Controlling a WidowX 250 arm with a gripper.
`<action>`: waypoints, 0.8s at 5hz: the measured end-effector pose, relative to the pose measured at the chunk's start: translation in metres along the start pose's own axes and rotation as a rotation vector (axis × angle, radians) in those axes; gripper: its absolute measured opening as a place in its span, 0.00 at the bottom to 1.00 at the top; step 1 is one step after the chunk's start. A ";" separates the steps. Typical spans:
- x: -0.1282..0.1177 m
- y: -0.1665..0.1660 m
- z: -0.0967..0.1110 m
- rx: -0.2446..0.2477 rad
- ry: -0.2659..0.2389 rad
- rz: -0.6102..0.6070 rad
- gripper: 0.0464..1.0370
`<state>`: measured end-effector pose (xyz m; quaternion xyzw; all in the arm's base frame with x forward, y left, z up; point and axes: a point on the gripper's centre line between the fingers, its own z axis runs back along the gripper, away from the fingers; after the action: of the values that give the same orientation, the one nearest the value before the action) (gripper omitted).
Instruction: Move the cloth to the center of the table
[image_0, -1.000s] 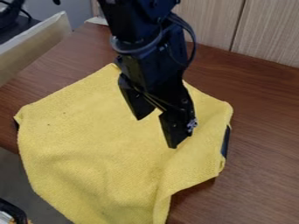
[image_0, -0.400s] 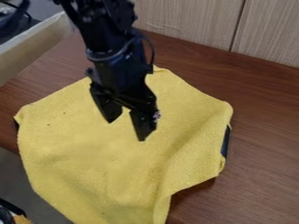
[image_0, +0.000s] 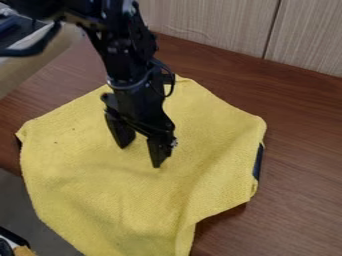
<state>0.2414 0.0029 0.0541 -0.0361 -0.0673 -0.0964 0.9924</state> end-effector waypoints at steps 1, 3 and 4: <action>0.007 -0.001 -0.004 0.001 -0.018 -0.001 0.96; 0.037 -0.010 -0.010 -0.004 -0.032 -0.026 0.96; 0.060 -0.016 -0.014 -0.007 -0.045 -0.034 0.96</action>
<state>0.2984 -0.0248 0.0492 -0.0408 -0.0900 -0.1127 0.9887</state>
